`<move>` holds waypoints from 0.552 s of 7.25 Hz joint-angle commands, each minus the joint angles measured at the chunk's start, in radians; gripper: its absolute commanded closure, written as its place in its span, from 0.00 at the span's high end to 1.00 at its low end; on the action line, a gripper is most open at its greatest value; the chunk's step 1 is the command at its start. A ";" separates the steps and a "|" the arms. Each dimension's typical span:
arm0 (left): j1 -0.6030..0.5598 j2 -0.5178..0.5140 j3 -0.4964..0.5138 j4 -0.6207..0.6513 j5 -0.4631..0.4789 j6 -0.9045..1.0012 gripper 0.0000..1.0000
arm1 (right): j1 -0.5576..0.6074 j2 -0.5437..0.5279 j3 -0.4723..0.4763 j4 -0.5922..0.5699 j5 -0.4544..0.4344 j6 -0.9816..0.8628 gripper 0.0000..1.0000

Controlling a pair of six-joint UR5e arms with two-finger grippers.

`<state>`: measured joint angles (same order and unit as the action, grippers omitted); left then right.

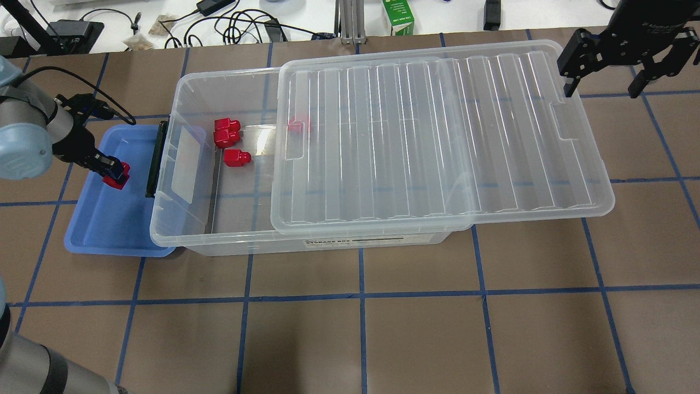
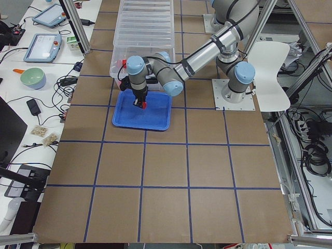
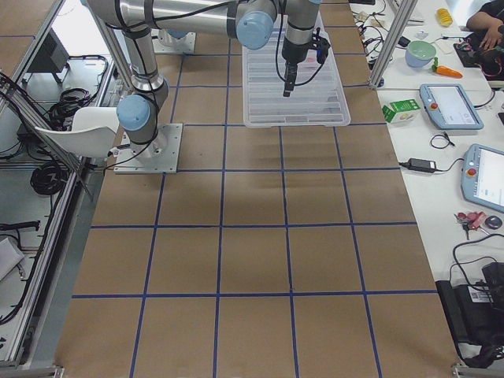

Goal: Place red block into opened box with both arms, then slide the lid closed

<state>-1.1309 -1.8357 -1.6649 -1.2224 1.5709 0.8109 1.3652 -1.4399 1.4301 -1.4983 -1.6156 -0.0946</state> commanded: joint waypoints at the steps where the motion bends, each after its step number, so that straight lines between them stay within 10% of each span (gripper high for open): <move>1: -0.140 0.082 0.077 -0.185 0.000 -0.243 0.00 | 0.041 -0.016 0.000 0.001 -0.018 0.003 1.00; 4: -0.324 0.110 0.051 -0.187 -0.005 -0.554 0.00 | 0.096 -0.084 0.012 0.009 -0.001 0.078 1.00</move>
<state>-1.3822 -1.7252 -1.6004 -1.4133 1.5690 0.3748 1.4352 -1.4831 1.4344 -1.4917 -1.6240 -0.0388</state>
